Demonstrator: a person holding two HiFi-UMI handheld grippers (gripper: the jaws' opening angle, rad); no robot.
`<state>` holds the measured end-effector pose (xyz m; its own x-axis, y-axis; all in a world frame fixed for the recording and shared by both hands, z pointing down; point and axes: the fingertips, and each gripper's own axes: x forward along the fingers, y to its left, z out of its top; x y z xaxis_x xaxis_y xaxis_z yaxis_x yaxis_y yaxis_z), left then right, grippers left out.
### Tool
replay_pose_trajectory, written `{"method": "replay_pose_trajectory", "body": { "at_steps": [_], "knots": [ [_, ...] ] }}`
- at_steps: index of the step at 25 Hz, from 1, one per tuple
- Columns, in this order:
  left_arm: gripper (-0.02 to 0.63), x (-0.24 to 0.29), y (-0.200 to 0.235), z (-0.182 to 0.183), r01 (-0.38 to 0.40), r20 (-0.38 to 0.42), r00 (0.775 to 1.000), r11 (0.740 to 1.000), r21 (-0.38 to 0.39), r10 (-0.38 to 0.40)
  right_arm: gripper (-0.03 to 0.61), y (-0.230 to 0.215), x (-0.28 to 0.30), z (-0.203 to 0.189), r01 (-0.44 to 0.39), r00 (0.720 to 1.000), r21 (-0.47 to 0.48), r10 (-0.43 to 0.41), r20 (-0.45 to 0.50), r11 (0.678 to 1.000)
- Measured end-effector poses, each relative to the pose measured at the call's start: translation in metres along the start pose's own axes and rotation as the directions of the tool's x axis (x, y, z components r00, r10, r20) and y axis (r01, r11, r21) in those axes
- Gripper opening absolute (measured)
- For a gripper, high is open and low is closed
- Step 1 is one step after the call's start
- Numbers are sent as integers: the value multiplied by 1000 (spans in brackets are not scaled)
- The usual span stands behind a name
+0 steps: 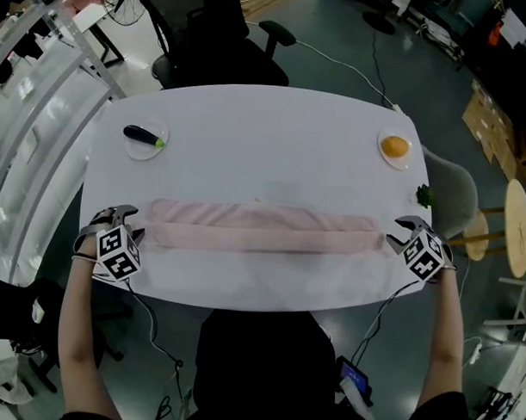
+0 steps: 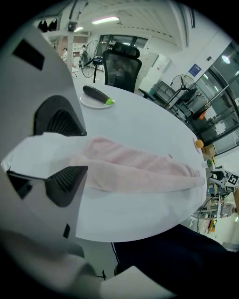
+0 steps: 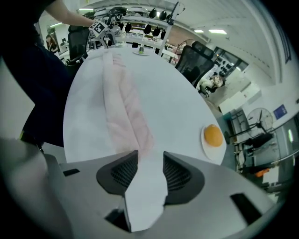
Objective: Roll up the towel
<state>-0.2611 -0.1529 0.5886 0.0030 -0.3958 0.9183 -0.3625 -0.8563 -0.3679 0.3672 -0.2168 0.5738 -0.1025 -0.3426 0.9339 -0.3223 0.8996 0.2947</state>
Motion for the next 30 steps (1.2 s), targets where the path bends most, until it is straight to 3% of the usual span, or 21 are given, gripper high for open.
{"method": "replay_pose_trajectory", "body": {
  "at_steps": [7,15,19,24,30],
  "knots": [
    [222,-9,-41,-1,13,23,1000,1000,-7,-13,181,36,-20,6,37,998,-53,-35,44,998],
    [226,28,-69,-14,17,-33,999,1000,-13,-17,181,77,23,0,52,999,-88,-52,5,995],
    [154,38,-64,-23,-13,-83,996,999,47,17,165,71,40,-2,70,997,-54,-71,-15,996],
    [74,45,-62,-19,-43,-100,994,995,93,52,113,70,46,-4,81,996,-82,-85,-36,993],
    [39,33,-40,-19,-131,-76,988,989,75,137,58,57,30,-3,137,989,-163,-143,-27,977]
  ]
}}
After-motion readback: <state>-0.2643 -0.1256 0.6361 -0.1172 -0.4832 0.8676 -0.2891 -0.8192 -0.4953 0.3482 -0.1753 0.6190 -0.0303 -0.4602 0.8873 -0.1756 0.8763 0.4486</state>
